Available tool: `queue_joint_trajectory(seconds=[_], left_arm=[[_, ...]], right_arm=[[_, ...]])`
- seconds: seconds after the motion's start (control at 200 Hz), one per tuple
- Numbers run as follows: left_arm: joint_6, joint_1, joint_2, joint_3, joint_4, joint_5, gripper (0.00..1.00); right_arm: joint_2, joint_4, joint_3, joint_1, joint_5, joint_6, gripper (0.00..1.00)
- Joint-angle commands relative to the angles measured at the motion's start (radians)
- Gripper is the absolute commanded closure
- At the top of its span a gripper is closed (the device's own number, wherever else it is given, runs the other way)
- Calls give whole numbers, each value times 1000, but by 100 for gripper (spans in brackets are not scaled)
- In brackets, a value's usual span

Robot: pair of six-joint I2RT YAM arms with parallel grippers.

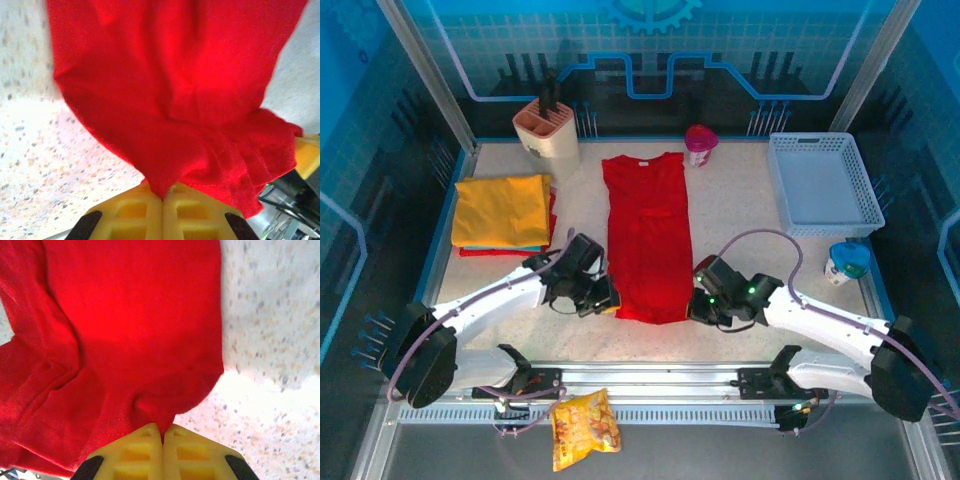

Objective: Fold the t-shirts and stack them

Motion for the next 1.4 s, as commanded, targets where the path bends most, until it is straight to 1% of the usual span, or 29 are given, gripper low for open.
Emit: queue_joint_trajectory(seconds=[0.0,0.155,0.36,0.455,0.545,0.655,0.73,0.931,1.211,1.331,1.396], left_arm=[[68,44,21,78,-45,-5,100],[129,106,91,147,-50,9,100],[178,174,191,239,-30,14,100],[187,209,242,284,-21,25,100],[209,239,285,330,-26,10,100],[229,271,347,375,-17,29,100],[239,285,392,408,-8,32,100],[264,305,520,514,6,49,100],[279,336,607,590,9,51,100],[283,350,627,598,26,50,100],[291,354,642,603,34,49,100]], right_arm=[[38,-40,77,-63,-24,-110,100],[108,-37,176,-157,-65,-211,100],[270,-71,360,-249,-110,-344,100],[341,-65,421,-288,-131,-381,100],[405,-60,479,-324,-146,-410,100],[491,-37,537,-364,-176,-438,100],[556,-20,582,-383,-219,-456,100],[681,-21,687,-406,-232,-474,100],[784,-34,776,-447,-238,-482,100],[806,-22,781,-463,-239,-482,100],[818,6,776,-475,-269,-483,100]])
